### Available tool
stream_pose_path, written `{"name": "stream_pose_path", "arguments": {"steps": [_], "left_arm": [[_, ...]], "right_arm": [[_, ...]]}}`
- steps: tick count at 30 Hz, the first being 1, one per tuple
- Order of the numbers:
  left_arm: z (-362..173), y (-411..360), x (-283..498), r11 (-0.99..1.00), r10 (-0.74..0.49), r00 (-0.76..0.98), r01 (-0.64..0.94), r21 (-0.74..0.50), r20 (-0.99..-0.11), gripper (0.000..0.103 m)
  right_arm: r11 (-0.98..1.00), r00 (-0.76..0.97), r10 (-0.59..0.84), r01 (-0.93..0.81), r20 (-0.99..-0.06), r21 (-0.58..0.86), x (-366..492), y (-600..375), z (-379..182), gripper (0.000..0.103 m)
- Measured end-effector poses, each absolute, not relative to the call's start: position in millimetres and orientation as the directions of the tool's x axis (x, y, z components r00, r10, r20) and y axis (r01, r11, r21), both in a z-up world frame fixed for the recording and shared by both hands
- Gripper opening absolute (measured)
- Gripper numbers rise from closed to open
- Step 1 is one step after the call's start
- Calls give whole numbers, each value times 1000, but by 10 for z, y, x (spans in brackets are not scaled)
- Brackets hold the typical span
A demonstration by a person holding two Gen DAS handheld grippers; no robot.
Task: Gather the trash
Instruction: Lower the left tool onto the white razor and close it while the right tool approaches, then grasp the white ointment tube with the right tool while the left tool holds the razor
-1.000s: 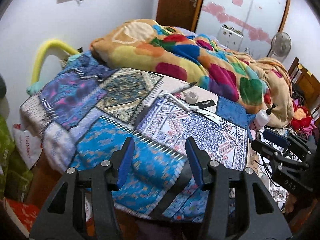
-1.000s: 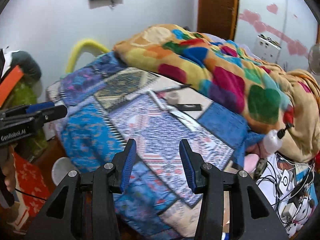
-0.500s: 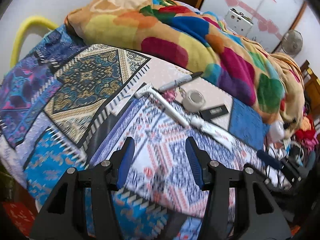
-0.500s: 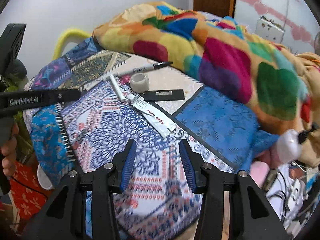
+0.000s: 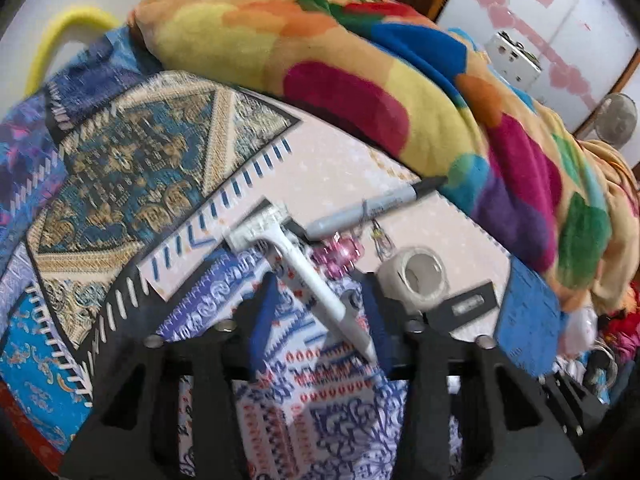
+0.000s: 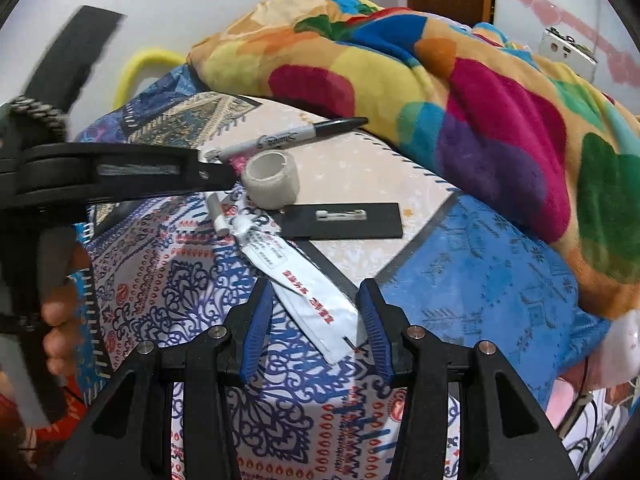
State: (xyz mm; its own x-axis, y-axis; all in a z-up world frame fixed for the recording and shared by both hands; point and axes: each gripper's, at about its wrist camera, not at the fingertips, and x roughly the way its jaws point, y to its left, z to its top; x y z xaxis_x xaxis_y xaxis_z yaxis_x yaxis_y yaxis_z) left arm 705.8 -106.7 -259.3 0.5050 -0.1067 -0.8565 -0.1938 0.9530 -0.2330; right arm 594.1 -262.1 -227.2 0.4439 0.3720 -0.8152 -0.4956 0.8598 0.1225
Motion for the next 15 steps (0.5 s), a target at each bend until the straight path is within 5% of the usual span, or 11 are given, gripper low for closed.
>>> {"name": "stream_pose_path", "arguments": {"steps": [4,7,15], "left_arm": [[-2593,-1051,6985,954,-117,501,-184,-237,-858,14],[-2559,-999,6842,959,-122,491,-167,-231,-862,8],[-2529,-913,6244,984,-125,457,-56,-169,-881,8]], "right_arm": [[858,457,358,-505,-814,94,5852,-2600,-2267,40],[839,433,390,-530,-813,120,5769,-2606,-2272,22],[826,376,400,-543,-836,151,5285,-2631,-2266,3]]}}
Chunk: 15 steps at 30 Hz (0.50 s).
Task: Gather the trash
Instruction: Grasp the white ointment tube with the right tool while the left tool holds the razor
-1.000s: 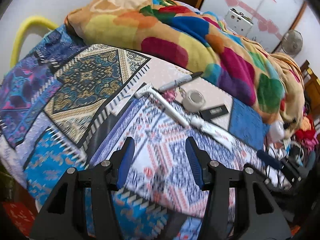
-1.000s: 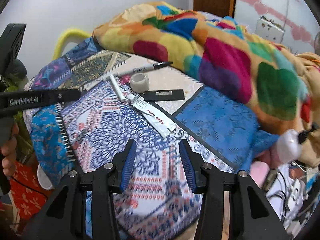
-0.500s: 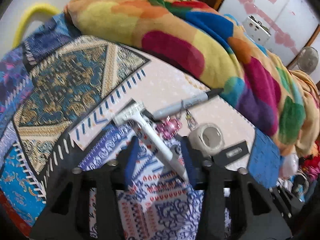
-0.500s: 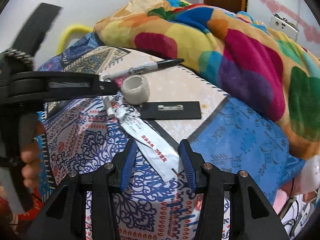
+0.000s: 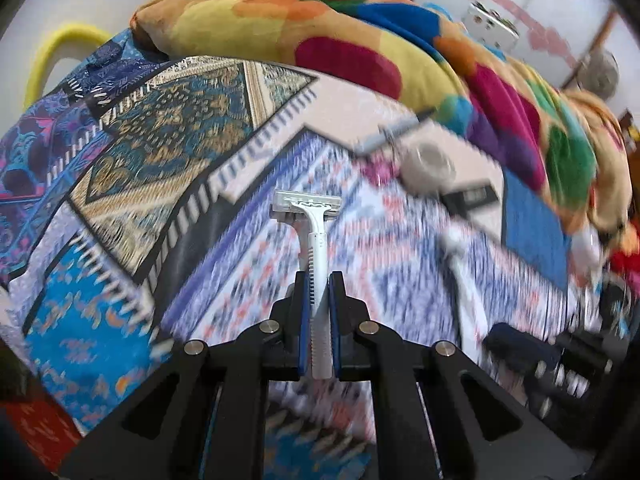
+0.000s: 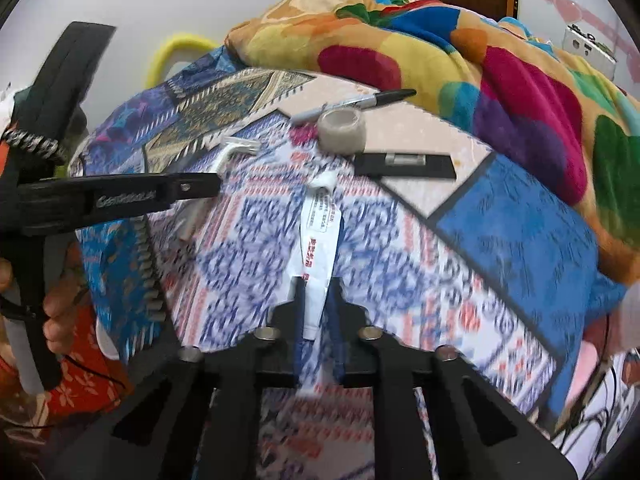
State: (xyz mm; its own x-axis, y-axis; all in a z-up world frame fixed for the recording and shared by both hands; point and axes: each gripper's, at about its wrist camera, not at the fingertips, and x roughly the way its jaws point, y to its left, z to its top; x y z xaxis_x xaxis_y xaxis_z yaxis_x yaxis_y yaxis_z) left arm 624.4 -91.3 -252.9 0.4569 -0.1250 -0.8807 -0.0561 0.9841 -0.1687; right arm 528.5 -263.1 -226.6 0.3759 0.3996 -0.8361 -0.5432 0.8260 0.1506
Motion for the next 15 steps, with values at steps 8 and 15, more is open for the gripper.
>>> {"name": "stream_pose_path", "arguments": {"steps": [8,15], "left_arm": [[-2529,-964,5665,996,-87,465,53,-71,-881,8],[-2597,-852,5664,996,-92,468,29,-90,-879,8]], "right_arm": [[837,413,327,-544,-850,57,4967,-2687,-2152,5],[874,463,351,-475,-814,107,5262,-2512,-2014,43]]}}
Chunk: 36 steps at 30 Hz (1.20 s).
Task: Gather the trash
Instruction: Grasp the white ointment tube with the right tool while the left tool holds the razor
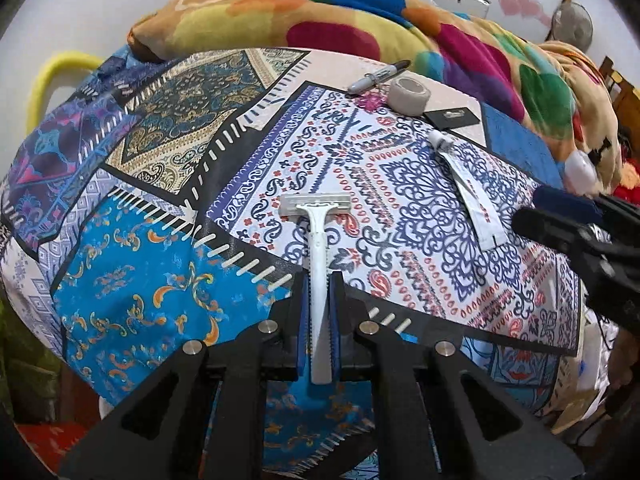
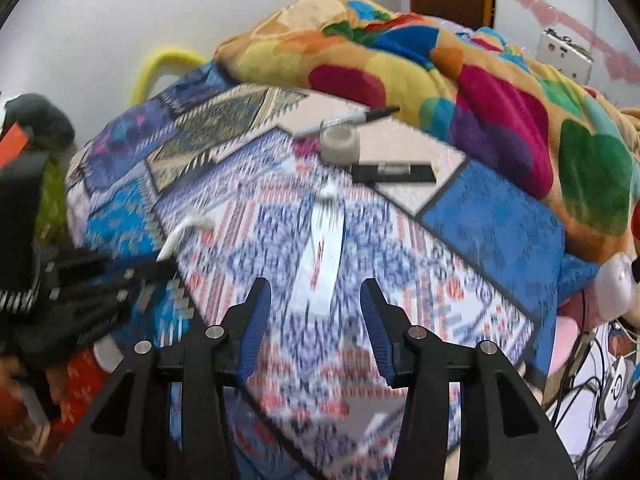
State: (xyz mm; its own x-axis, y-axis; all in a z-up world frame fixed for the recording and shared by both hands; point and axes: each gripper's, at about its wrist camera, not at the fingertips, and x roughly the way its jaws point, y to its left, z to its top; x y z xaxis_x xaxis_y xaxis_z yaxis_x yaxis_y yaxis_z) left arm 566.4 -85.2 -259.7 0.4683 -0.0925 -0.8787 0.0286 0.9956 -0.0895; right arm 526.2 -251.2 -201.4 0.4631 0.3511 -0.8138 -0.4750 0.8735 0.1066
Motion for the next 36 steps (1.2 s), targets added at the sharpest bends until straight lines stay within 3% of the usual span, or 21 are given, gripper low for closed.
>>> {"name": "stream_pose_path", "arguments": {"steps": [10,13,18,20,32,36], "left_arm": [[-2623,-896,5769,997,-70,527,69,-39,-847,8],[-2637,-986,5743,992,-59,548,126,13,-834,8],[-2635,-1068,5679,987,-83,552,163,9,-830,8],[-2597,-1089,5644,986,-96,554,167,-3,-827,8],[-2202,-1003,5378,990,-102,619,141,-18,-779,8],[-2214,-893,5345,991,-106,613,126,-36,-783,8]], "right_arm": [[907,527,245,-420,-813,1,5631,-2107,-2292,41],[915,567,230,-403,-791,-23,5626,-2121,-2312,25],[912,551,267,-408,-791,24,5628,-2196,-2281,18],[909,565,275,-415,-778,20,5575,-2210,-2200,6],[909,491,330,-397,-807,130,5464,-2350,-2065,6],[908,498,289,-414,-818,69,5477,-2311,-2118,6]]}}
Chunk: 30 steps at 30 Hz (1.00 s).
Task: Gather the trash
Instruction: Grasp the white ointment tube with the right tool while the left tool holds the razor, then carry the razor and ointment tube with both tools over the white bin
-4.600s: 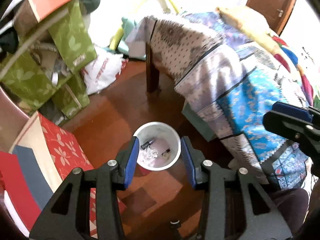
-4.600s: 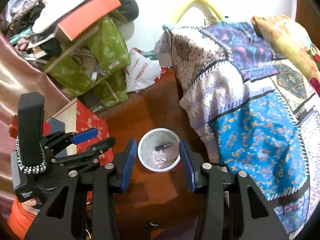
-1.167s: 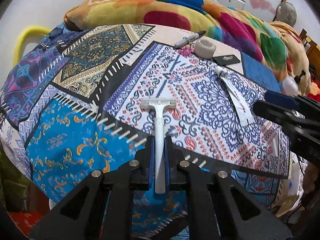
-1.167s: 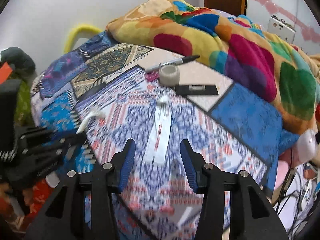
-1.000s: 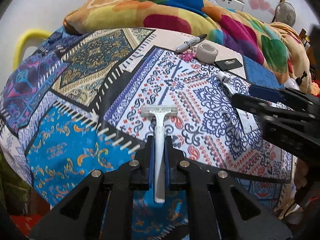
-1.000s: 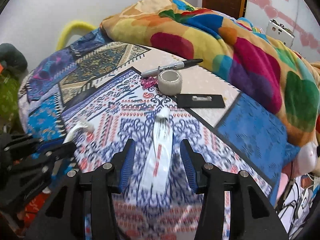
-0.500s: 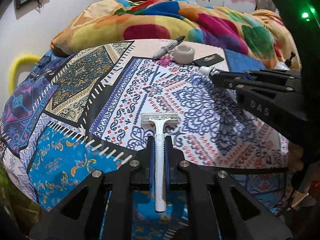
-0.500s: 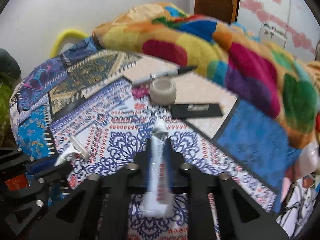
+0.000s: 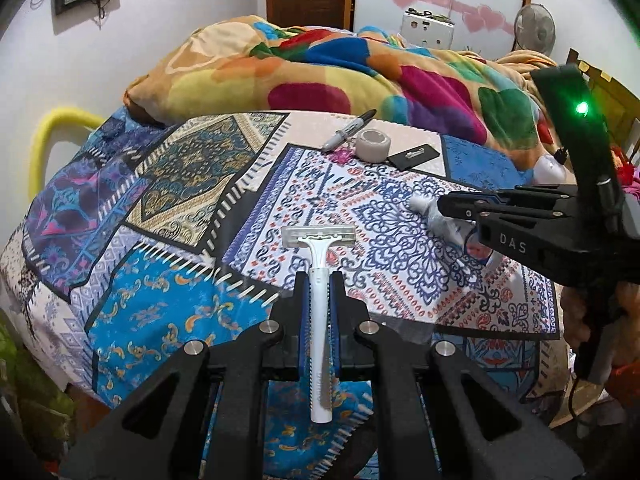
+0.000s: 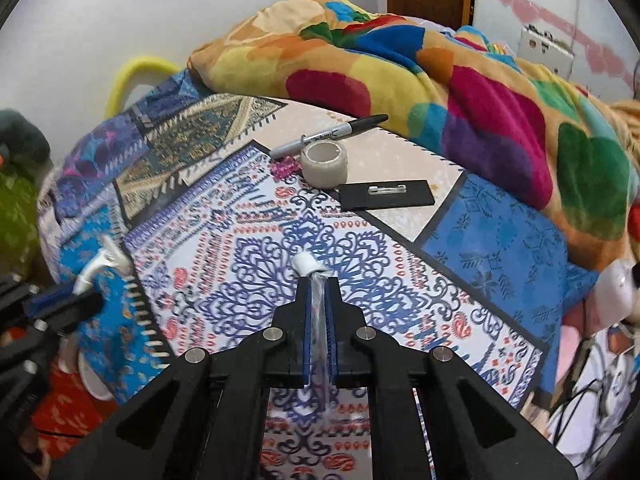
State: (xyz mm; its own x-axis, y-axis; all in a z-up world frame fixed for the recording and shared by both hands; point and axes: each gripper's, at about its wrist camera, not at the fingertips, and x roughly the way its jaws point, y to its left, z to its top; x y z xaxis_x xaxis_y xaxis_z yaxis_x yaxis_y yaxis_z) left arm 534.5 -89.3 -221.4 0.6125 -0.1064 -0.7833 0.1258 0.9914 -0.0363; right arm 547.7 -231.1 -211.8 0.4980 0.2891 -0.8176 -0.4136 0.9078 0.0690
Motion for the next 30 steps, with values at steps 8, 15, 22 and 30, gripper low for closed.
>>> {"name": "stream_pose_path", "arguments": {"steps": [8,15,22,30], "left_arm": [[-2314,-747,5315,994,-92,609,98,-41,-788,8],[-2363,-734,5300,994,-99,611,101,-46,-786,8],[-2381,-674,5310,994,-104,611,79,-70,-785,8],[-2204,-505,5183,994,-104,628,38,-103,-771,8]], "right_arm": [[892,491,289,-451,-822,45,5517,-2275,-2177,25],[918,515,245,-396,-821,25,5604,-2351,-2261,31],[899,547,231,-436,-805,-39,5571,-2233,-2303,25],[912,520,272,-408,-810,45,5503,-2303,-2114,25]]}}
